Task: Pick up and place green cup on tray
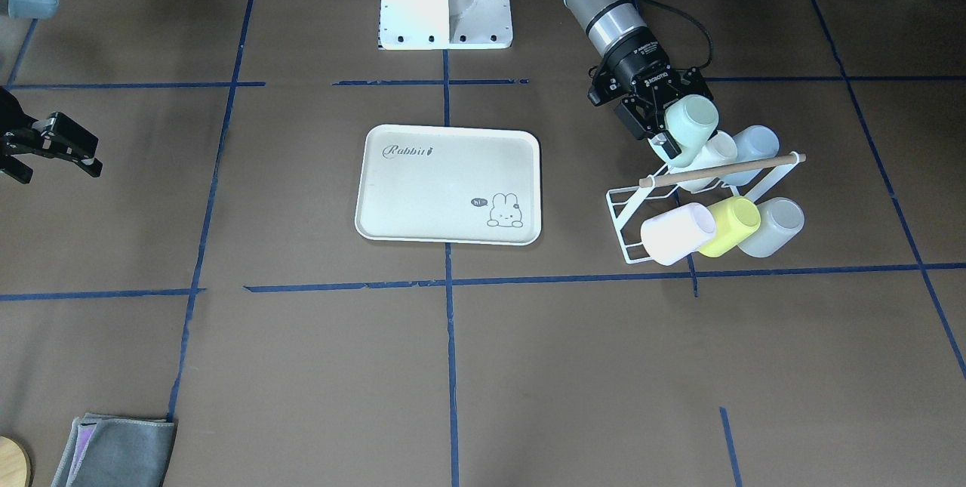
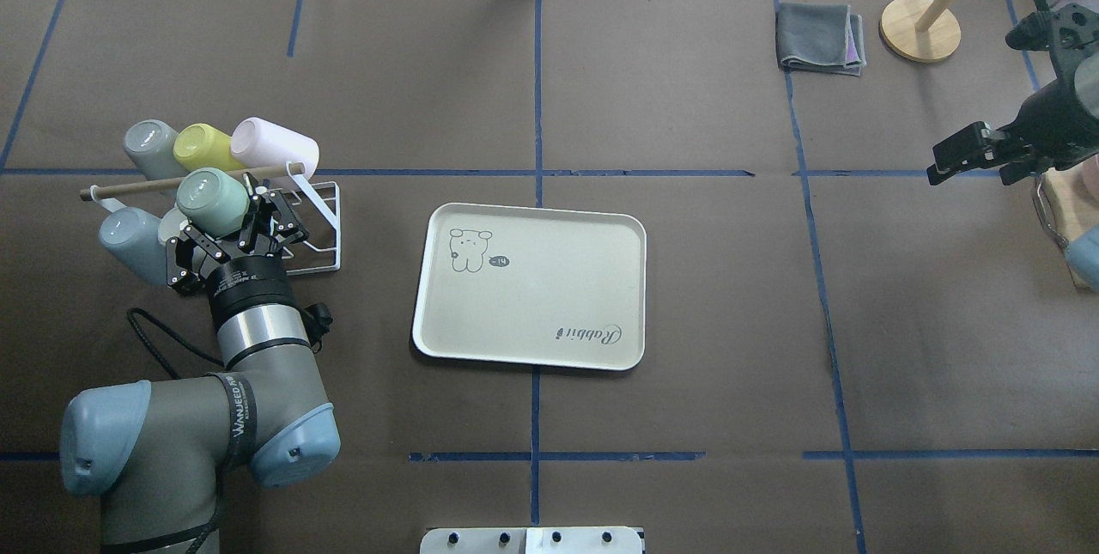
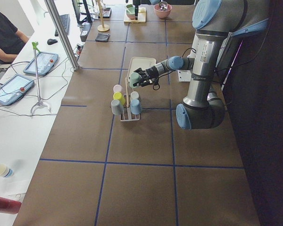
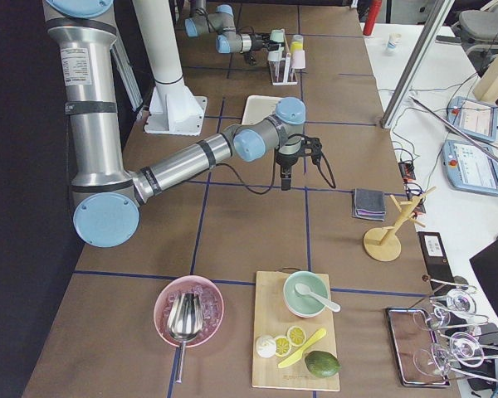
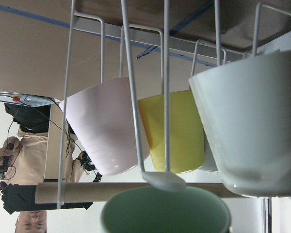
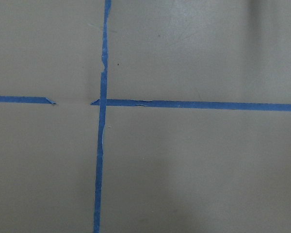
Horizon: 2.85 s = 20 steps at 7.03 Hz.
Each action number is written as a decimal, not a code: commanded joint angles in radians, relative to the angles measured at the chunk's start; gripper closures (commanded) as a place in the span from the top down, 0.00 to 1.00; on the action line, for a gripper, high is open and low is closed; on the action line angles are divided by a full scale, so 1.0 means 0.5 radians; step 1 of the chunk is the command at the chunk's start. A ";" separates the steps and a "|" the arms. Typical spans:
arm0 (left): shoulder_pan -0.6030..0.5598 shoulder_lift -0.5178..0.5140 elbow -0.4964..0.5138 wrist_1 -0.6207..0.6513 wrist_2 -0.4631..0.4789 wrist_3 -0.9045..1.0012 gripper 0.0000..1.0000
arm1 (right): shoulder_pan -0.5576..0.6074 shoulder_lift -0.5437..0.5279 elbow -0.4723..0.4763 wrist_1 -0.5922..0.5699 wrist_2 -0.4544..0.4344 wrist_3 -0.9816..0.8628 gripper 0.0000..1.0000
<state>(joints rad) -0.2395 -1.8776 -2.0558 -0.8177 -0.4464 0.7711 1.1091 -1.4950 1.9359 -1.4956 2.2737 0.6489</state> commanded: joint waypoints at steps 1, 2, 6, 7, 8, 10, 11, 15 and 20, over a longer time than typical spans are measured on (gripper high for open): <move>-0.054 -0.024 -0.177 -0.006 -0.012 0.071 0.21 | 0.000 -0.001 0.000 0.000 0.002 0.000 1.00; -0.067 -0.110 -0.229 -0.027 -0.021 0.050 0.21 | 0.000 -0.004 0.000 0.000 0.002 0.000 1.00; -0.147 -0.239 -0.230 -0.955 -0.377 -0.537 0.16 | 0.006 0.014 0.003 0.000 -0.001 0.000 1.00; -0.147 -0.242 -0.227 -1.039 -0.423 -0.879 0.11 | 0.009 0.020 0.000 0.000 -0.004 -0.003 1.00; -0.147 -0.239 -0.227 -1.198 -0.584 -1.119 0.10 | 0.012 0.026 0.000 0.003 -0.010 -0.003 1.00; -0.141 -0.242 -0.147 -1.593 -0.684 -1.512 0.10 | 0.018 0.032 0.000 0.003 -0.010 -0.003 1.00; -0.135 -0.239 -0.047 -1.777 -0.775 -1.651 0.09 | 0.018 0.033 0.000 0.003 -0.013 -0.003 1.00; -0.135 -0.340 0.319 -2.175 -0.779 -1.689 0.10 | 0.018 0.048 0.003 0.003 -0.019 0.003 1.00; -0.122 -0.407 0.564 -2.943 -1.229 -2.479 0.08 | 0.021 0.048 0.000 0.003 -0.016 0.000 1.00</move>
<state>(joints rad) -0.3027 -2.0589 -1.8180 -2.1931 -0.9806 -0.3620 1.1193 -1.4705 1.9359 -1.4941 2.2656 0.6491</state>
